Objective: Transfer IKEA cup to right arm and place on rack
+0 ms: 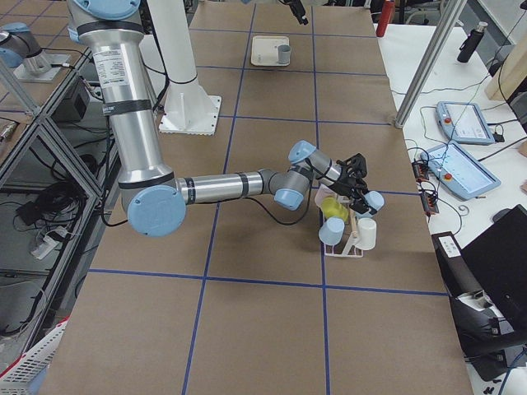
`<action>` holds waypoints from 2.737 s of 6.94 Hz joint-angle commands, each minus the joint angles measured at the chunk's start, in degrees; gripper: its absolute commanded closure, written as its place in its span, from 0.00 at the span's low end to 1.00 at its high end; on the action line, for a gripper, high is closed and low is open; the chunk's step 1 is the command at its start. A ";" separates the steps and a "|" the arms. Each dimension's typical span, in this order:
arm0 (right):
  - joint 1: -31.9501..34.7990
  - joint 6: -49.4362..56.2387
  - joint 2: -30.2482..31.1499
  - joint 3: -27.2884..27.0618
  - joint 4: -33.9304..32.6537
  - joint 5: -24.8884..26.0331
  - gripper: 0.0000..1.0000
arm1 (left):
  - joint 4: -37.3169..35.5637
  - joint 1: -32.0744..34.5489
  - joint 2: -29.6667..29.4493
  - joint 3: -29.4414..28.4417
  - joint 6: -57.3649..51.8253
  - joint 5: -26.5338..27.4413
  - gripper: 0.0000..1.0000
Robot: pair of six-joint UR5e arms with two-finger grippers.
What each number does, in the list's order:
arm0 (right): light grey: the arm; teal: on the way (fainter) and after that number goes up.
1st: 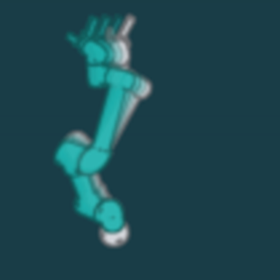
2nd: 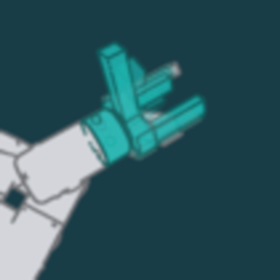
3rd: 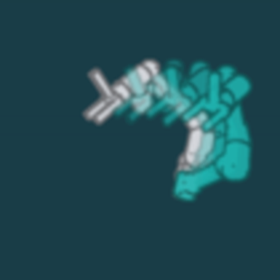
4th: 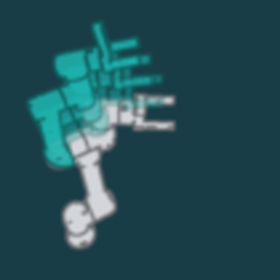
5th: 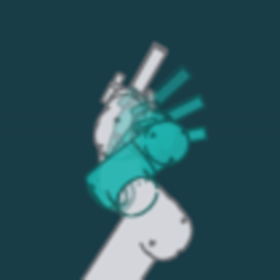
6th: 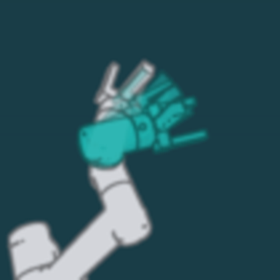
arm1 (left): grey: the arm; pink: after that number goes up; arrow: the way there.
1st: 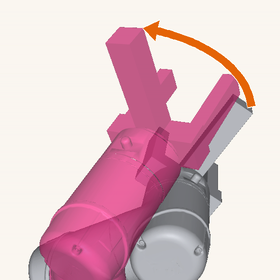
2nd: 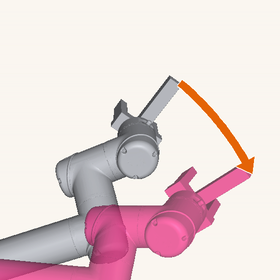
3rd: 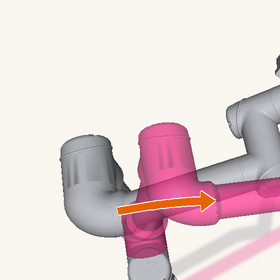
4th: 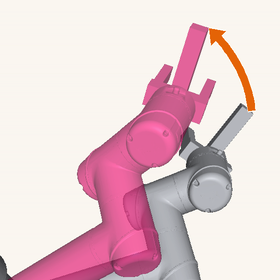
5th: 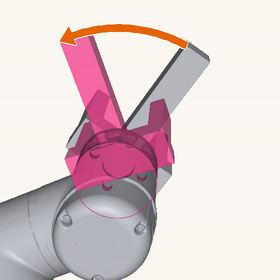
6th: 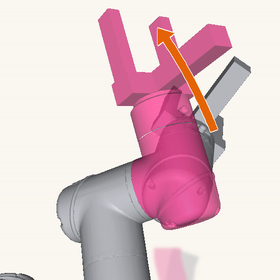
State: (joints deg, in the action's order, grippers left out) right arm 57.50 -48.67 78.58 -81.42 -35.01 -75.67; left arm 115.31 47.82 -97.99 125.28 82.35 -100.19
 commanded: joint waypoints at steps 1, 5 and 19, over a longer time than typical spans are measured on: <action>0.24 1.38 0.08 -0.06 0.03 0.00 0.00 | 0.00 0.00 0.00 0.14 0.00 -0.01 0.00; 6.21 1.91 -0.45 -2.85 2.40 -8.76 0.00 | 0.00 0.26 0.17 0.14 -0.34 -1.32 0.00; -2.91 -53.29 -6.60 -25.55 2.58 -32.43 0.00 | -0.88 5.56 8.95 -18.50 -13.80 -23.75 0.00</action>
State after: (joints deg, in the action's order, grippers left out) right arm 55.26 -101.70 72.14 -107.09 -32.43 -108.16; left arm 112.58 56.68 -89.81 107.62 66.56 -124.56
